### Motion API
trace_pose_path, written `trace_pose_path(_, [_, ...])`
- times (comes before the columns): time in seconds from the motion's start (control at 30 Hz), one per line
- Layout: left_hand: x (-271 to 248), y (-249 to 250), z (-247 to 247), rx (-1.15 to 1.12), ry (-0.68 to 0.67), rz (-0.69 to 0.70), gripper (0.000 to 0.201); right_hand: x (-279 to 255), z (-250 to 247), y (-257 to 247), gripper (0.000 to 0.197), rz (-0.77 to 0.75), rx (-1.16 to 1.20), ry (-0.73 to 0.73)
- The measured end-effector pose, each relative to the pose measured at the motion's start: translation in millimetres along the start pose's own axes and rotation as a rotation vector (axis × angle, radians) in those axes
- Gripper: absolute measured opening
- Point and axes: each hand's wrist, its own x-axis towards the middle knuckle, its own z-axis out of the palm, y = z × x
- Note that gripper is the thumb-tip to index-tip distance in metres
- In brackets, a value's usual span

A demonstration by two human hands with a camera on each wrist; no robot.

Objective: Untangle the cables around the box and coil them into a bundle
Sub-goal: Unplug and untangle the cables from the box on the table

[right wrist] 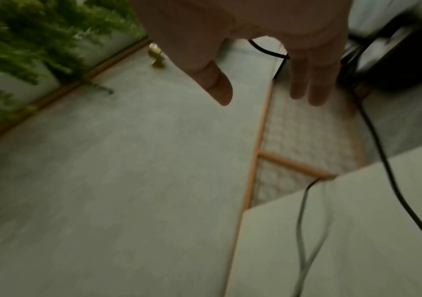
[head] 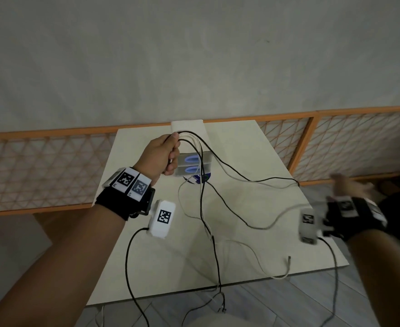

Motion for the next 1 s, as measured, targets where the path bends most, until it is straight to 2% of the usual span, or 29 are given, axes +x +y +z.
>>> trace_pose_path(0.03, [0, 1, 1, 0.008, -0.001, 0.001, 0.036, 0, 19, -3, 0.035, -0.005, 0.031, -0.071])
trace_pose_path(0.07, [0, 2, 1, 0.013, -0.002, 0.004, 0.036, 1, 37, -2, 0.057, -0.036, 0.017, -0.115])
trace_pose_path(0.1, [0, 2, 1, 0.015, -0.004, 0.006, 0.036, -1, 57, -3, 0.063, -0.096, 0.011, -0.133])
trace_pose_path(0.13, [0, 2, 2, 0.015, -0.005, 0.006, 0.036, 7, 74, 2, 0.048, -0.135, 0.075, -0.217])
trace_pose_path(0.17, [-1, 2, 2, 0.015, -0.006, 0.005, 0.036, -18, 97, -7, 0.028, -0.165, 0.105, -0.289])
trace_pose_path(0.2, [-1, 2, 2, 0.017, -0.004, 0.005, 0.035, -30, 111, -8, 0.019, -0.186, 0.131, -0.324])
trace_pose_path(0.27, [-1, 2, 1, 0.017, 0.002, 0.004, 0.035, -48, 132, -5, 0.018, -0.188, 0.075, -0.434])
trace_pose_path(0.37, [-1, 0, 1, 0.024, 0.003, -0.003, 0.035, -56, 150, 16, 0.04, -0.249, -0.157, -0.497])
trace_pose_path(0.47, [-1, -2, 2, 0.036, -0.003, -0.012, 0.035, -79, 157, 26, 0.05, -0.509, -0.253, -0.605])
trace_pose_path(0.53, [-2, -2, 3, 0.043, -0.007, -0.016, 0.035, -89, 164, 28, 0.064, -0.696, -0.283, -0.672])
trace_pose_path(0.6, [-3, -2, 4, 0.049, -0.014, -0.016, 0.035, -94, 171, 28, 0.081, -0.861, -0.331, -0.68])
trace_pose_path(0.7, [-4, 1, 5, 0.064, -0.053, -0.001, 0.035, -96, 181, 21, 0.101, -1.016, -0.413, -0.687])
trace_pose_path(0.77, [-6, 3, 7, 0.075, -0.076, 0.013, 0.035, -100, 187, 11, 0.105, -1.065, -0.479, -0.733])
trace_pose_path(0.83, [-7, 5, 9, 0.083, -0.094, 0.025, 0.036, -102, 192, 3, 0.098, -1.057, -0.493, -0.805])
trace_pose_path(0.87, [-8, 5, 11, 0.083, -0.101, 0.028, 0.036, -102, 193, 0, 0.087, -1.002, -0.48, -0.833])
trace_pose_path(0.97, [-9, 6, 14, 0.045, -0.08, 0.042, 0.035, -97, 196, 3, 0.029, -0.638, -0.415, -0.847])
trace_pose_path(1.0, [-8, 7, 13, 0.024, -0.058, 0.052, 0.035, -94, 194, 10, 0.019, -0.505, -0.375, -0.867])
